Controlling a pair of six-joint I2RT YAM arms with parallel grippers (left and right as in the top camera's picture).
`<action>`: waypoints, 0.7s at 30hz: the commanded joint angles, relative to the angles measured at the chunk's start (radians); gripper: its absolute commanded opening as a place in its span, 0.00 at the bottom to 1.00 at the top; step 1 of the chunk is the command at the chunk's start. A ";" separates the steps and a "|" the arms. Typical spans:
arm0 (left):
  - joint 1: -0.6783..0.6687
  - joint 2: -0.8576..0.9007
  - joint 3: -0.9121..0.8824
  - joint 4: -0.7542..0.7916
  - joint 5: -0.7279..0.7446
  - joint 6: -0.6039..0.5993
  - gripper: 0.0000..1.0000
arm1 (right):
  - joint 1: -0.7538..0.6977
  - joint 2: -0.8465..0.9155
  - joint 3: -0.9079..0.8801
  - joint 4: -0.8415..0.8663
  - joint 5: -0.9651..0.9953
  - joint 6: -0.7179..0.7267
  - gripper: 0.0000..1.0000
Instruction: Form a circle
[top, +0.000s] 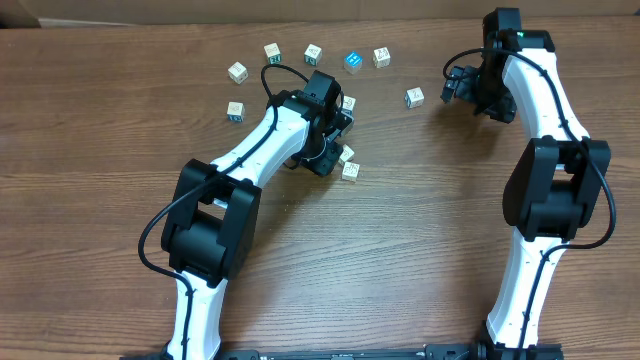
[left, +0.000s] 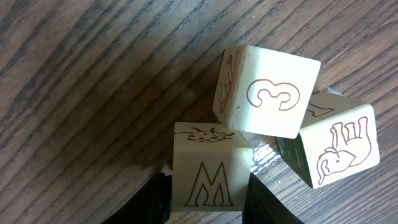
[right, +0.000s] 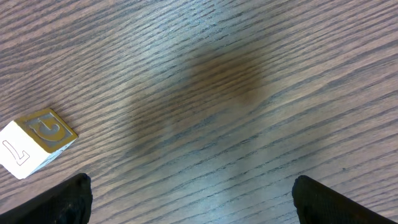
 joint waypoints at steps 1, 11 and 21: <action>-0.002 -0.002 -0.006 0.001 -0.008 0.018 0.33 | -0.001 -0.024 0.022 0.002 0.003 0.005 1.00; -0.002 -0.002 -0.006 -0.006 -0.093 0.011 0.31 | -0.001 -0.024 0.022 0.002 0.003 0.005 1.00; -0.002 -0.002 -0.006 0.001 -0.093 0.012 0.36 | -0.001 -0.024 0.022 0.002 0.003 0.005 1.00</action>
